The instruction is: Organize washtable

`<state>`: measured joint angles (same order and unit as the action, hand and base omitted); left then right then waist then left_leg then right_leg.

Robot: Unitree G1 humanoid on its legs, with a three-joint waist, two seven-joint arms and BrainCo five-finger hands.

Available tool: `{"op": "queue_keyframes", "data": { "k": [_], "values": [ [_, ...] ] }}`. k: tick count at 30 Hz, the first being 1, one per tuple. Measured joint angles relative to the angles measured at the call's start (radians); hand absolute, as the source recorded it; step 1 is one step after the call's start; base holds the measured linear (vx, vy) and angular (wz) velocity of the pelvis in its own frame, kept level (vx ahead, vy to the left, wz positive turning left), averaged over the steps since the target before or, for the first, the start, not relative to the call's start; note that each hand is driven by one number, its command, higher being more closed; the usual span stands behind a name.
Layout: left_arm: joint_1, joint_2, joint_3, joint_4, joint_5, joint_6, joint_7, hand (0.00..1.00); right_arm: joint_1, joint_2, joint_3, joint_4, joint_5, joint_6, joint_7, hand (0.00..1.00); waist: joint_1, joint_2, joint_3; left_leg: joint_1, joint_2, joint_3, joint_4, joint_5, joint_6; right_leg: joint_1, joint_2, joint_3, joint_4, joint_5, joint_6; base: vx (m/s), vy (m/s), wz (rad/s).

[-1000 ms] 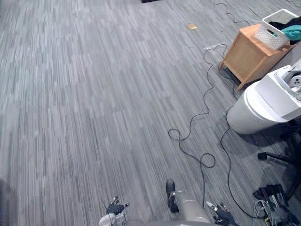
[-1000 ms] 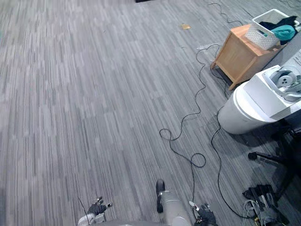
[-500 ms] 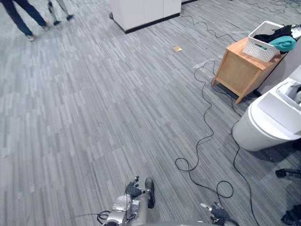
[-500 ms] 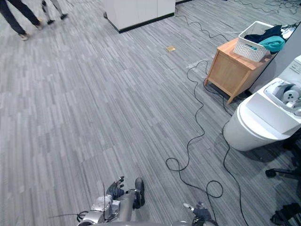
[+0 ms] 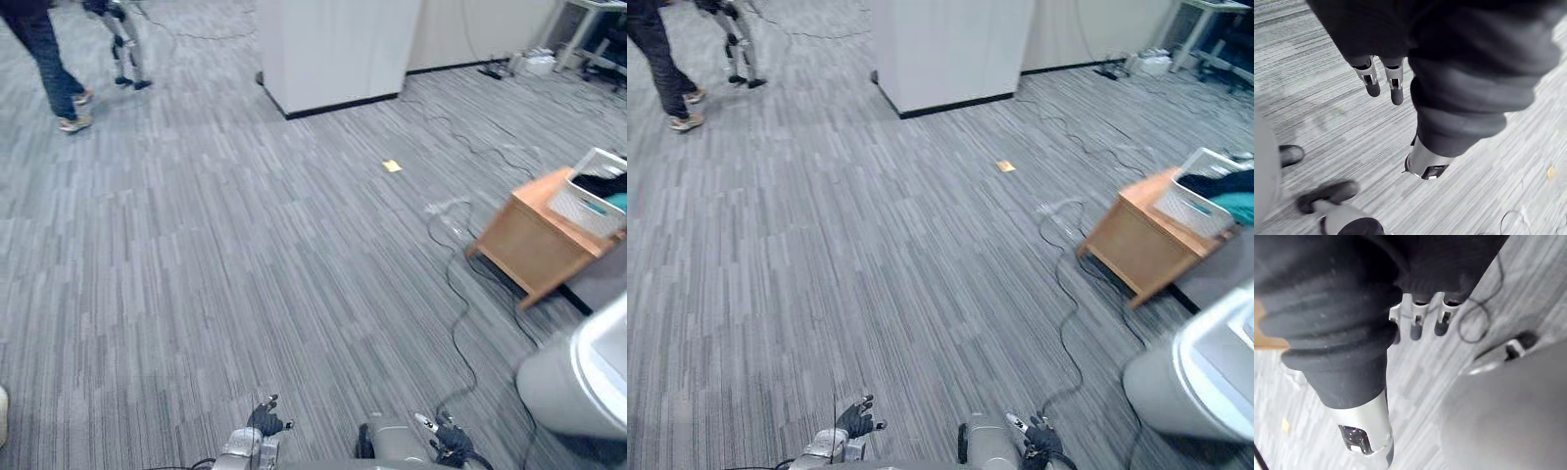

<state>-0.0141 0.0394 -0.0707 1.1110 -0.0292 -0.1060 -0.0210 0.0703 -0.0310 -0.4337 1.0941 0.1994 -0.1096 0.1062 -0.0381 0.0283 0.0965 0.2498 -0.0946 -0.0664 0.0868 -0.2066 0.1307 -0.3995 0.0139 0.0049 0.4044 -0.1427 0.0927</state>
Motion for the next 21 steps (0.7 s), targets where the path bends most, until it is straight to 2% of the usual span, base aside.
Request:
{"op": "queue_keyframes", "data": {
  "k": [1,2,3,4,5,6,7,8,9,10,11,12,13,14,15,16,17,18,19,20,21],
  "values": [
    [0.000,0.004,0.034,0.000,0.000,-0.001,0.000,0.00,0.016,0.005,0.002,0.003,0.000,0.003,-0.006,0.00,-0.008,-0.038,0.002,0.036,-0.026,-0.048,-0.007,-0.004,0.002,-0.031,-0.038,0.013,-0.240,0.110,0.039,0.59,-0.093,1.27],
    [0.006,0.006,0.046,0.002,0.000,-0.001,0.002,0.00,0.016,0.009,0.004,0.008,0.000,0.004,-0.012,0.00,-0.006,-0.057,0.002,0.057,-0.039,-0.061,-0.010,-0.010,-0.010,-0.058,-0.053,0.025,-0.265,0.118,0.043,0.63,-0.156,1.32],
    [0.027,0.013,0.094,0.020,0.000,0.000,0.001,0.00,0.029,0.012,0.002,0.030,0.004,0.011,-0.020,0.00,-0.010,-0.069,-0.002,0.103,-0.038,-0.098,-0.008,-0.046,-0.029,-0.088,-0.063,0.033,-0.257,0.121,0.034,0.68,-0.198,0.99],
    [0.043,-0.001,0.150,0.033,-0.001,0.002,0.002,0.00,0.043,0.013,-0.004,0.033,0.017,0.016,-0.023,0.00,-0.015,-0.047,-0.004,0.124,-0.013,-0.122,0.027,-0.085,-0.028,-0.093,-0.039,0.045,-0.203,0.216,-0.023,0.87,-0.239,1.08],
    [0.057,-0.020,0.256,0.041,-0.001,0.002,0.003,0.00,0.062,0.010,-0.051,0.042,0.027,0.021,-0.022,0.00,-0.013,-0.023,-0.029,0.096,0.017,-0.123,0.130,-0.099,-0.054,-0.088,-0.012,0.042,-0.168,0.315,-0.074,0.90,-0.242,0.68],
    [0.074,-0.036,0.346,0.050,0.000,0.007,0.006,0.00,0.063,0.004,-0.090,0.044,0.035,0.022,-0.019,0.00,-0.003,0.010,-0.040,0.056,0.038,-0.109,0.242,-0.075,-0.106,-0.074,0.001,0.028,-0.153,0.336,-0.076,0.76,-0.205,0.26],
    [0.083,-0.049,0.399,0.058,0.000,0.011,0.008,0.00,0.060,-0.004,-0.109,0.044,0.037,0.022,-0.017,0.00,0.001,0.033,-0.042,0.026,0.054,-0.090,0.318,-0.042,-0.156,-0.059,0.021,0.022,-0.145,0.316,-0.084,0.75,-0.225,-0.05],
    [0.101,-0.070,0.536,0.068,-0.022,0.021,0.014,0.00,0.053,-0.025,-0.106,0.041,0.045,0.022,-0.017,0.00,-0.002,0.058,-0.040,-0.068,0.064,-0.020,0.510,0.132,-0.237,-0.010,0.041,0.020,-0.151,0.272,-0.098,0.76,-0.221,-0.33],
    [0.115,-0.074,0.611,0.067,-0.036,0.028,0.024,0.00,0.052,-0.023,-0.097,0.039,0.046,0.029,-0.018,0.00,0.014,0.053,-0.033,-0.144,0.106,0.076,0.677,0.359,-0.256,0.065,0.053,0.046,-0.188,0.245,-0.116,0.75,-0.217,-0.37],
    [0.119,-0.067,0.625,0.067,-0.040,0.034,0.024,0.00,0.051,-0.022,-0.099,0.039,0.047,0.030,-0.022,0.00,0.019,0.057,-0.030,-0.182,0.142,0.127,0.769,0.343,-0.246,0.107,0.063,0.049,-0.211,0.235,-0.128,0.58,-0.156,-0.43],
    [0.119,-0.058,0.633,0.066,-0.044,0.042,0.023,0.00,0.047,-0.021,-0.098,0.039,0.046,0.030,-0.025,0.00,0.027,0.061,-0.027,-0.232,0.201,0.197,0.896,0.263,-0.185,0.179,0.077,0.057,-0.245,0.221,-0.146,0.50,-0.130,-0.32],
    [0.126,-0.053,0.633,0.063,-0.056,0.049,0.022,0.00,0.039,-0.017,-0.071,0.041,0.045,0.028,-0.031,0.00,0.039,0.034,-0.009,-0.296,0.246,0.255,0.980,0.153,-0.132,0.274,0.080,0.077,-0.290,0.202,-0.164,0.69,-0.135,-0.40],
    [0.141,-0.050,0.635,0.033,-0.085,0.051,0.021,0.00,0.031,-0.016,-0.028,0.049,0.042,0.026,-0.037,0.00,0.061,0.012,-0.002,-0.357,0.265,0.284,0.994,0.074,-0.127,0.350,0.072,0.101,-0.321,0.173,-0.167,0.66,-0.105,-0.33],
    [0.151,-0.054,0.633,0.018,-0.100,0.051,0.020,0.00,0.020,-0.017,-0.019,0.053,0.038,0.026,-0.037,0.00,0.064,0.009,0.003,-0.390,0.274,0.290,0.985,0.040,-0.127,0.387,0.070,0.106,-0.336,0.162,-0.168,0.54,-0.041,-0.26],
    [0.159,-0.058,0.631,0.014,-0.141,0.044,0.022,0.00,-0.002,-0.016,-0.009,0.064,0.023,0.026,-0.037,0.00,0.070,0.005,0.007,-0.461,0.286,0.293,0.932,-0.016,-0.131,0.446,0.062,0.113,-0.360,0.137,-0.163,0.40,0.034,-0.11],
    [0.162,-0.058,0.615,0.007,-0.165,0.042,0.023,0.00,-0.018,-0.017,0.013,0.068,0.014,0.027,-0.037,0.00,0.080,0.007,0.010,-0.511,0.282,0.292,0.852,-0.039,-0.130,0.480,0.057,0.124,-0.366,0.103,-0.168,0.48,0.089,-0.10],
    [0.174,-0.053,0.580,-0.001,-0.198,0.042,0.024,0.00,-0.029,-0.022,0.069,0.069,-0.009,0.029,-0.036,0.00,0.091,0.004,0.012,-0.566,0.253,0.271,0.657,-0.033,-0.142,0.502,0.038,0.132,-0.366,0.061,-0.163,0.45,0.115,-0.10],
    [0.180,-0.053,0.572,-0.004,-0.213,0.040,0.025,0.00,-0.034,-0.027,0.094,0.069,-0.018,0.029,-0.035,0.00,0.098,0.003,0.012,-0.584,0.233,0.253,0.516,-0.015,-0.170,0.509,0.028,0.138,-0.365,0.042,-0.158,0.53,0.185,-0.34],
    [0.189,-0.057,0.539,-0.006,-0.240,0.030,0.031,0.00,-0.043,-0.039,0.139,0.070,-0.038,0.028,-0.034,0.00,0.113,0.014,0.010,-0.610,0.218,0.202,0.253,0.045,-0.257,0.522,0.019,0.168,-0.371,0.013,-0.154,0.46,0.184,-0.64],
    [0.210,-0.068,0.506,-0.005,-0.260,0.027,0.042,0.00,-0.068,-0.043,0.176,0.070,-0.058,0.025,-0.035,0.00,0.119,0.043,0.017,-0.676,0.252,0.157,0.157,0.073,-0.303,0.543,0.029,0.206,-0.372,-0.017,-0.147,0.76,0.379,-0.98],
    [0.234,-0.081,0.483,-0.002,-0.276,0.024,0.050,0.00,-0.074,-0.054,0.185,0.070,-0.081,0.022,-0.036,0.00,0.131,0.069,0.016,-0.712,0.289,0.123,0.104,0.076,-0.307,0.566,0.036,0.249,-0.370,-0.055,-0.129,0.63,0.376,-0.95]
  ]
}}
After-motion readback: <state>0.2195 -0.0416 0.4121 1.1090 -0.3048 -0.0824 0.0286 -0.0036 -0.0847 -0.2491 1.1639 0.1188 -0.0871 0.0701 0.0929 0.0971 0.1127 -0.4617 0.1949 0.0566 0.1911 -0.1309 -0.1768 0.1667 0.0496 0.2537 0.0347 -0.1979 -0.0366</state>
